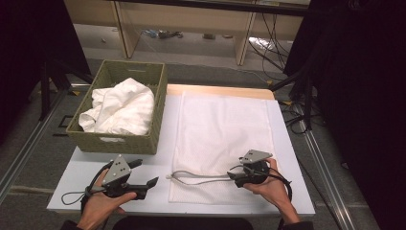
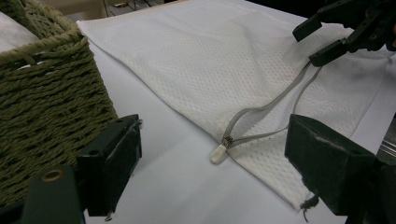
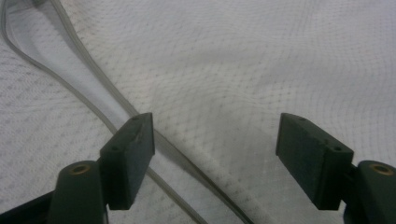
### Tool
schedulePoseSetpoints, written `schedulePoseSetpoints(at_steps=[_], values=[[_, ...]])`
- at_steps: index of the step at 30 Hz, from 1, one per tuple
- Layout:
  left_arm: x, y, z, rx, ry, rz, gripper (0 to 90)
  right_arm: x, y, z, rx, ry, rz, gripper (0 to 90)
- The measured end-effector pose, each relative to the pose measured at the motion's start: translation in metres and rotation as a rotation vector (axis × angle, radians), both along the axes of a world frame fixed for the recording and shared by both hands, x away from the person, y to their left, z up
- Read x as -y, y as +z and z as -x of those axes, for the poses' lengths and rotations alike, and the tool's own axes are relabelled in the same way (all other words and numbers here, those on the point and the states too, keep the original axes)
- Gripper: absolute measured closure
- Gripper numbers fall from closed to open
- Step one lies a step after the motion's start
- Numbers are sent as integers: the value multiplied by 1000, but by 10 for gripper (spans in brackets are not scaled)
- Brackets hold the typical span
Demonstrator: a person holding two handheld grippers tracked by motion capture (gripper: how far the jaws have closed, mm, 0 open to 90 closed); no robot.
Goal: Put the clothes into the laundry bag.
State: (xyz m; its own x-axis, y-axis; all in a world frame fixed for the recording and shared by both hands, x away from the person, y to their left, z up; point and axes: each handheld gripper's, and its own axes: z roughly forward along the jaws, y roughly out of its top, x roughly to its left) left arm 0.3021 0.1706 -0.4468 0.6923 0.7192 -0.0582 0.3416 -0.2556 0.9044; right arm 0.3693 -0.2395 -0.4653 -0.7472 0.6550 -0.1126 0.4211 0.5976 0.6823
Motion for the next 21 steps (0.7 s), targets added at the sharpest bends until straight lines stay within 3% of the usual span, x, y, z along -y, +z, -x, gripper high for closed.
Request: schedulePoseSetpoints(at_steps=[6,8,9,10,12,14,15,21], values=[[1,0,1,-8,-4,-2,208,-6,-4,-3,-7,-9,36,260],[1,0,1,-8,-5,-3,211,-7,-7,-7,16,9,45,265],[1,0,1,-8,-5,-3,211,-8,-6,-6,-9,8,63,269],[1,0,1,-8,-5,-4,212,-10,-8,-8,15,23,73,284],[0,0,1,-7,-2,-6,213,-12,-8,-8,-4,36,87,308],[-1,0,0,-2,-8,-7,214,-15,-11,-10,15,59,100,327],[-1,0,0,-6,-6,-2,214,-16,-11,-10,-8,62,109,348],[-1,1,1,-14,4,-8,219,-19,-11,-14,-31,92,119,517]])
